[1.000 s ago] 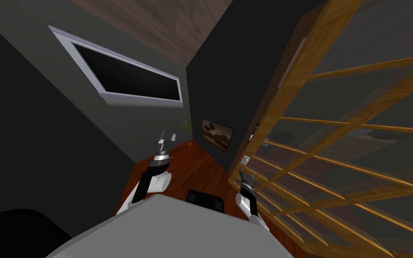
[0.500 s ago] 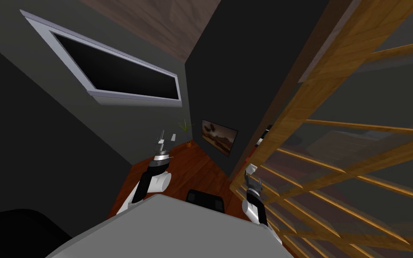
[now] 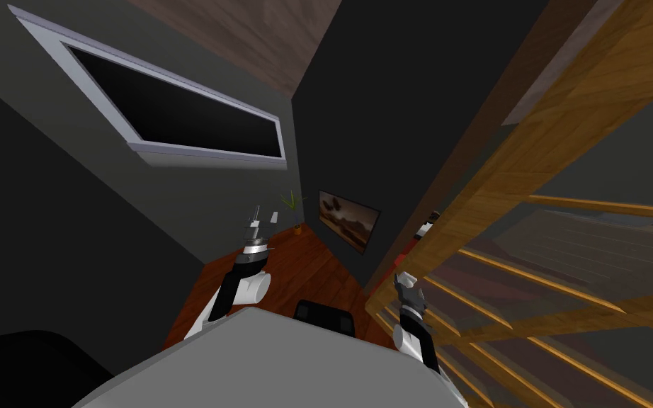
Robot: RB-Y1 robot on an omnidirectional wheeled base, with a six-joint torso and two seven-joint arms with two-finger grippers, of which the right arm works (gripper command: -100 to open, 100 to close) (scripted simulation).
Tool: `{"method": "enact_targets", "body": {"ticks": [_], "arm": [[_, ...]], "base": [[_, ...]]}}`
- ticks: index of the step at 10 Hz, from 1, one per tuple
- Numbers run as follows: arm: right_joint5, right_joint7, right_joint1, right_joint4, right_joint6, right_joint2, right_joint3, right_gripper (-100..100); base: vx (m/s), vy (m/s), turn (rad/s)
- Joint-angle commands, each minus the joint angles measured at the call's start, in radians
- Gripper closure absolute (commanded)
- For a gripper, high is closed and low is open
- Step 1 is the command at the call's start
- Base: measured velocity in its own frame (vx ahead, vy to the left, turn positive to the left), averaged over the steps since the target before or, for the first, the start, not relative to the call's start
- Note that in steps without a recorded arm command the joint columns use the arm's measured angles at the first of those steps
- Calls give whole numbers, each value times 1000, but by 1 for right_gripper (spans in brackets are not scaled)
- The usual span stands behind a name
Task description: Pull the door open
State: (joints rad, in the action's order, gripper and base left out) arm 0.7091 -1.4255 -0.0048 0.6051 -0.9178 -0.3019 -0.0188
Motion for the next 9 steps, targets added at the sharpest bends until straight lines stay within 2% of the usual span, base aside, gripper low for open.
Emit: {"method": "enact_targets", "body": {"ticks": [1,6,7,9], "arm": [[0,3,-2,-2,-1,2,0,100],[0,3,-2,-2,-1,2,0,100],[-13,-11,0,5,4,-3,-22,100],[-22,-22,2,12,6,-6,-38,100]], "base": [[-16,1,-4],[-14,0,2],[-121,-8,49],[-232,-12,75]]}}
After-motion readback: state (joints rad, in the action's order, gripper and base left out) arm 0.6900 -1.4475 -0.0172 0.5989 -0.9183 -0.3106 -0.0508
